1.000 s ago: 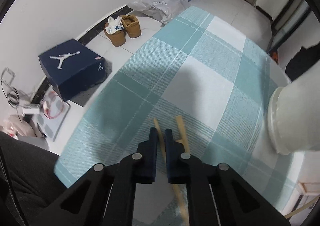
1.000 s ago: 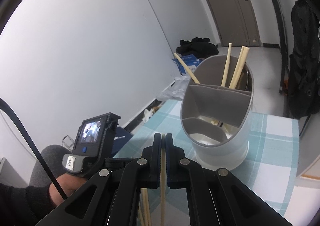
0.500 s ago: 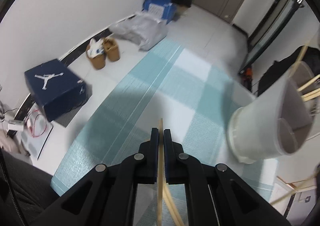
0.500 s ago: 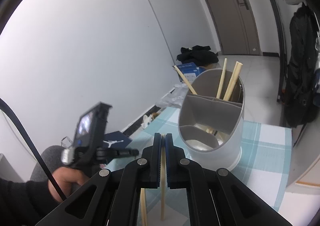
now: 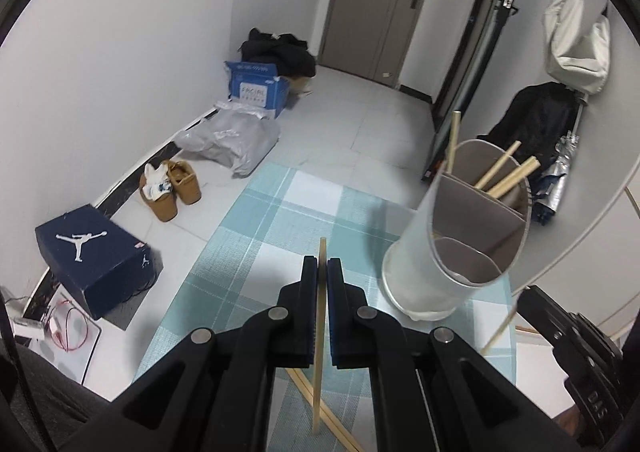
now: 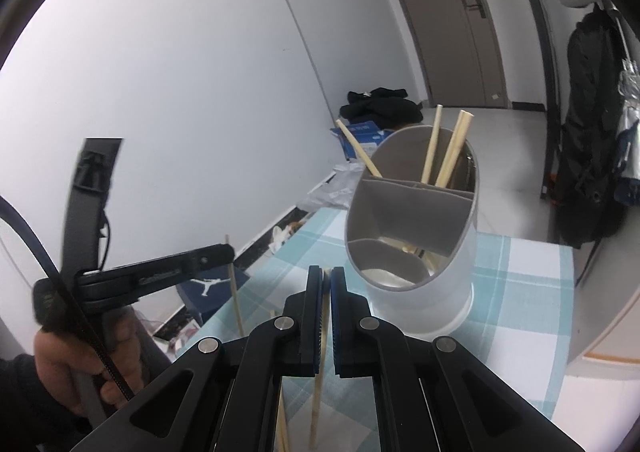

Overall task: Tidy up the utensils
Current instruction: 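Carry both held chopsticks up over the white holder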

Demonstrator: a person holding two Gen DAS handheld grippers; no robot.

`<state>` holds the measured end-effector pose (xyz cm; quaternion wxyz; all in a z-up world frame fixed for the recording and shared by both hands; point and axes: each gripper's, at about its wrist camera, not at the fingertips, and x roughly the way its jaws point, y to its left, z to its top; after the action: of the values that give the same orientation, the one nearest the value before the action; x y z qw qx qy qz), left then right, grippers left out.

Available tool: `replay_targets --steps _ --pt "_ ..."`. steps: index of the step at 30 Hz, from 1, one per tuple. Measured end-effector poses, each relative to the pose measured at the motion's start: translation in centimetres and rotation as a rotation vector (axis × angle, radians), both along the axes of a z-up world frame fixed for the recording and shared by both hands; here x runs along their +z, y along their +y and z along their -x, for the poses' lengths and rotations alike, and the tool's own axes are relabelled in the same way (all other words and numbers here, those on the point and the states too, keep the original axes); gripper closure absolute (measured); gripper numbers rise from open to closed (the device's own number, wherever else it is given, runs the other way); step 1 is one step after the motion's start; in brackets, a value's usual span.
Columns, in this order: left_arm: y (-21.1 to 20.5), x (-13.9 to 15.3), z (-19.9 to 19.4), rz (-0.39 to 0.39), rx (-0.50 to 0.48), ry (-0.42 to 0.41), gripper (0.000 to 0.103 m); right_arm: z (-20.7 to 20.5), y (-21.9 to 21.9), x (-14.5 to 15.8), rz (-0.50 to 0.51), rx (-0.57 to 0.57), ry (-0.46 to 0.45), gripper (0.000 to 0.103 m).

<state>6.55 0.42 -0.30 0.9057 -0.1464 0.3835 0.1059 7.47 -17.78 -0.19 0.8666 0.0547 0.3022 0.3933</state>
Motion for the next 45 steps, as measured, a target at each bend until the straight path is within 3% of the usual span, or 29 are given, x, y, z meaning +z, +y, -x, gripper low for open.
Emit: replay_targets --steps 11,25,37,45 --pt "0.0 1.1 2.1 0.026 -0.051 -0.035 0.102 0.9 -1.6 0.1 -0.016 -0.094 0.032 0.100" --pt "-0.5 2.7 3.7 0.044 -0.146 -0.090 0.102 3.4 -2.7 1.6 -0.001 -0.207 -0.024 0.100" --pt "-0.1 4.8 3.8 0.084 -0.187 -0.132 0.102 5.1 -2.4 3.3 0.000 -0.226 -0.072 0.100" --pt "-0.2 8.0 2.4 0.121 -0.226 -0.186 0.102 5.0 -2.9 5.9 -0.051 -0.224 -0.101 0.100"
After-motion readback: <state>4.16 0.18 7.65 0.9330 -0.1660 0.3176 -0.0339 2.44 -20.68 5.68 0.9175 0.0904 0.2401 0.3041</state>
